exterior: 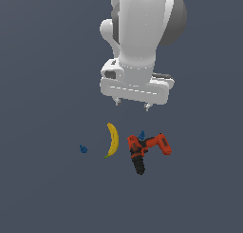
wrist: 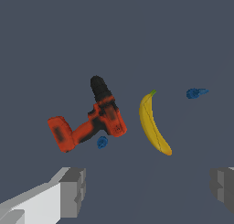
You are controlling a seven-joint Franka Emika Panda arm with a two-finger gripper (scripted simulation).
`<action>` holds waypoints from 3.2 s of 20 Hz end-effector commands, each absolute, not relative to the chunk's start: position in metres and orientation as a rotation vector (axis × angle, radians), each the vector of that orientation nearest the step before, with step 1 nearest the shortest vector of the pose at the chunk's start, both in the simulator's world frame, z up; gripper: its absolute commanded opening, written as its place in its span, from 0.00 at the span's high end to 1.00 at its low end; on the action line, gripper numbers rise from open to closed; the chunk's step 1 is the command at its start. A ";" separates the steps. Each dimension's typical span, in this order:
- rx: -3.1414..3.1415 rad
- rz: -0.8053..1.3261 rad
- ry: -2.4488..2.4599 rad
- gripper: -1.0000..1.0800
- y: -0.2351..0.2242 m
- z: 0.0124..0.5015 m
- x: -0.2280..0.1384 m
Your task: Pick up a designated object from a clutter of objects.
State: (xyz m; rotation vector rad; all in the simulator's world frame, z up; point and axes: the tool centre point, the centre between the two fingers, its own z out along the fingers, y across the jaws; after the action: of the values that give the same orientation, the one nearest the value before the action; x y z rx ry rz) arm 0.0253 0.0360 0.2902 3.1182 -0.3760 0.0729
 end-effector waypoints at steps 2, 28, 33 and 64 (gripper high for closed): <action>3.103 0.067 -0.502 0.04 0.042 0.275 0.026; 2.827 0.023 -1.389 0.04 0.085 0.163 0.018; 2.742 0.015 -1.548 0.04 0.093 0.142 0.013; 2.497 0.000 -1.906 0.04 0.109 0.072 -0.003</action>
State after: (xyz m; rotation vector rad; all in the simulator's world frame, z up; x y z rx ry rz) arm -0.0022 0.1093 0.0785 2.4984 -1.9056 0.0008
